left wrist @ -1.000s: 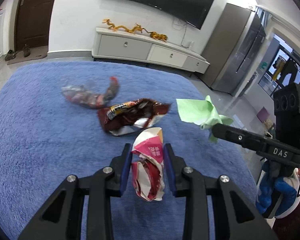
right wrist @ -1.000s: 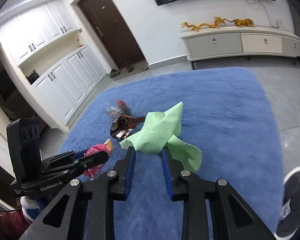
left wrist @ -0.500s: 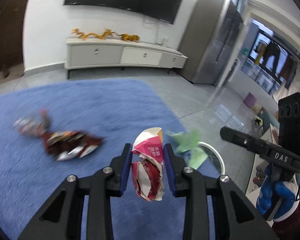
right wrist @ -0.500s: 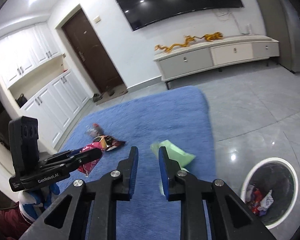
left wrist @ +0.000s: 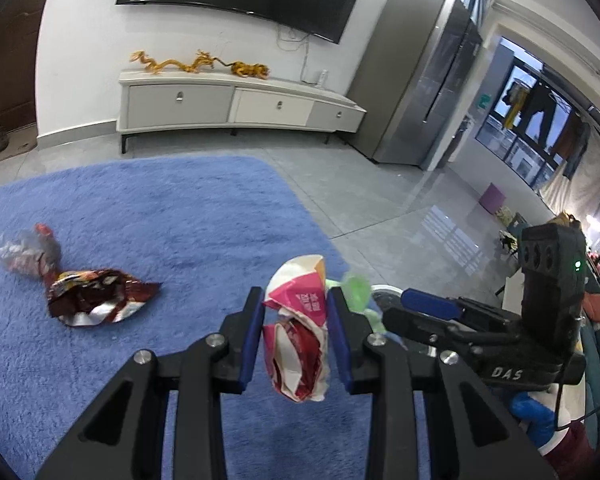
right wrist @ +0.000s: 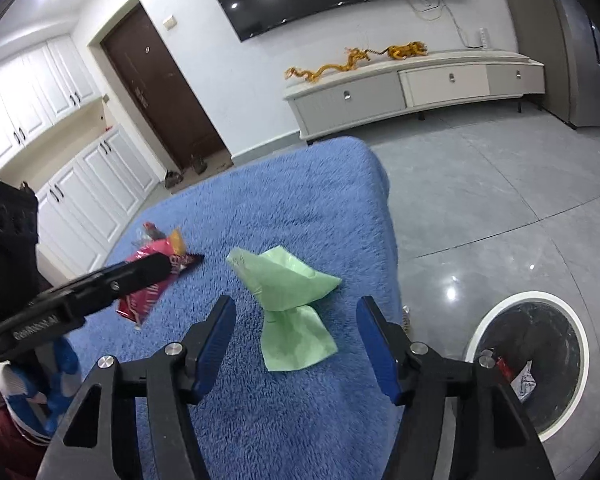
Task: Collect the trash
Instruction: 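Carry the pink bag and green paper to the bin and open both grippers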
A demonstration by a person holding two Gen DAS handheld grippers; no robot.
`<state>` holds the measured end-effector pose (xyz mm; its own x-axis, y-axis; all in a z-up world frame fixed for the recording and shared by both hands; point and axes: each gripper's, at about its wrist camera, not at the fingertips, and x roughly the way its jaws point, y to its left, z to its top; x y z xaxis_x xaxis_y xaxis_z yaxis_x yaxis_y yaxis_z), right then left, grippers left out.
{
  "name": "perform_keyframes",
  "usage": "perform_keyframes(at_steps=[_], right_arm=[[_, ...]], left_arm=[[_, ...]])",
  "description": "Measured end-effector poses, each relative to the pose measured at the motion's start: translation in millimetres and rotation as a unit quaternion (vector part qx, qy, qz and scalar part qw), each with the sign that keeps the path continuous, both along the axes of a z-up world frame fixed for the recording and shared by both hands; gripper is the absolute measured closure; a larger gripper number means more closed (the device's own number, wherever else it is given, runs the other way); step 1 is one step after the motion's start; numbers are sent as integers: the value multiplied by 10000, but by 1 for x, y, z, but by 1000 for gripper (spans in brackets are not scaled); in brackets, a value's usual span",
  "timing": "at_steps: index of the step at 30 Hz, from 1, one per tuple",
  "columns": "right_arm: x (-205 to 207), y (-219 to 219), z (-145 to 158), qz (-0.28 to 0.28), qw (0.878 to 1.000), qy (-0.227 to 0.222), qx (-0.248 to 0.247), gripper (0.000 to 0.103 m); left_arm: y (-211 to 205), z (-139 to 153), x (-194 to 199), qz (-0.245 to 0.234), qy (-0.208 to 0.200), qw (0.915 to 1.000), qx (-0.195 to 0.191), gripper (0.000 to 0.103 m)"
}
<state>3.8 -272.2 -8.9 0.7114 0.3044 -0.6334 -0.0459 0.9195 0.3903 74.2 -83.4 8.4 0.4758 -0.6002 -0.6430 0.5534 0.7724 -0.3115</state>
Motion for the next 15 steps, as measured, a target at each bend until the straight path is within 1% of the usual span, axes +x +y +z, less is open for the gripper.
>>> perform_keyframes(at_steps=[4,7,9,10,12,15], right_arm=[[19,17,-8,66,9997,114,-224,42],[34,28,-12,-4,9984,153,-536,42],[41,30,-17,14,9982,190,-564,42],[45,31,-19,29,9981,214,-584,45],[47,31,-23,97,9982,234,-545,58],[40,26,-21,116,9990,139,-414,65]], left_arm=[[13,-4,4,91,-5,9999,44,73],[16,-7,5,105,-21,9999,135,73],[16,-8,4,97,-23,9998,189,73],[15,-9,4,95,-19,9997,206,73],[14,-10,4,90,-15,9997,235,73],[8,-11,2,65,9,9997,250,73]])
